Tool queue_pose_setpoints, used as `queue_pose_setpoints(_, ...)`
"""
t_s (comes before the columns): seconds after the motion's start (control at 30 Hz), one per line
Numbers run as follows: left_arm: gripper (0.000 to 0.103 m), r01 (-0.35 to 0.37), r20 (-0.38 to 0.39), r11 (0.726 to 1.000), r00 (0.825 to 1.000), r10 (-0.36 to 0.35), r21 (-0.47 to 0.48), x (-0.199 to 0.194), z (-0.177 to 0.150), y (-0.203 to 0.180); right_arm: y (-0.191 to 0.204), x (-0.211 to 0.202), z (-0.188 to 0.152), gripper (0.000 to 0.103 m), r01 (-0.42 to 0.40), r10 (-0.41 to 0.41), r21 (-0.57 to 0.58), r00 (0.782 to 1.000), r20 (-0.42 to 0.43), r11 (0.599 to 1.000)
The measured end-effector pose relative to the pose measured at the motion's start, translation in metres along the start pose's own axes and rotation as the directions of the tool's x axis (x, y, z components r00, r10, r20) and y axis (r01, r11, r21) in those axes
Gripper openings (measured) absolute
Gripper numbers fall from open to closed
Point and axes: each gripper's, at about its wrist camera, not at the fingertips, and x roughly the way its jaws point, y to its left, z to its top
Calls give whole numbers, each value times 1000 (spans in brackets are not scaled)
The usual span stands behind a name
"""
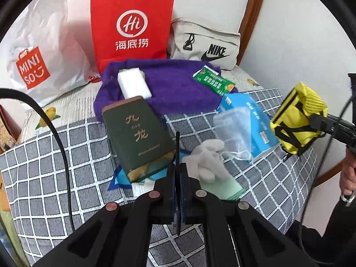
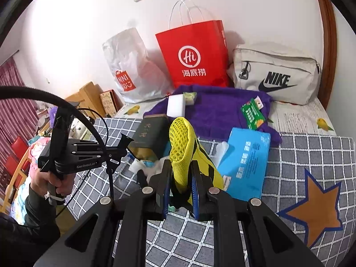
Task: Organize soft objects
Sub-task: 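Carry the yellow pouch onto the purple towel and open right gripper while left moves over towel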
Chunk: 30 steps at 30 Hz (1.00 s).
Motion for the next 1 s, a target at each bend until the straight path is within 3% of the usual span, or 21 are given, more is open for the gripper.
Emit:
queue_pose_setpoints(0.2, 4, 25, 24, 1000, 999, -25, -19, -8, 22, 5, -9, 3, 18, 16, -20, 20, 4, 1000, 20, 1000)
queue_pose_setpoints(0.47, 4, 8, 32, 999, 999, -7, -39, 2, 55, 17, -29, 24, 57, 16, -38, 36, 43, 999, 41, 998)
queue_pose_setpoints(0.7, 4, 7, 22, 1000, 1000, -6, -26, 25, 91, 23, -57, 64, 97, 16, -89, 86, 115, 996, 31, 989)
queue_pose_setpoints(1.0, 4, 27, 4, 998, 1000, -27, -55, 60, 123, 41, -91, 127, 134, 16, -61, 67, 165, 997, -29, 984)
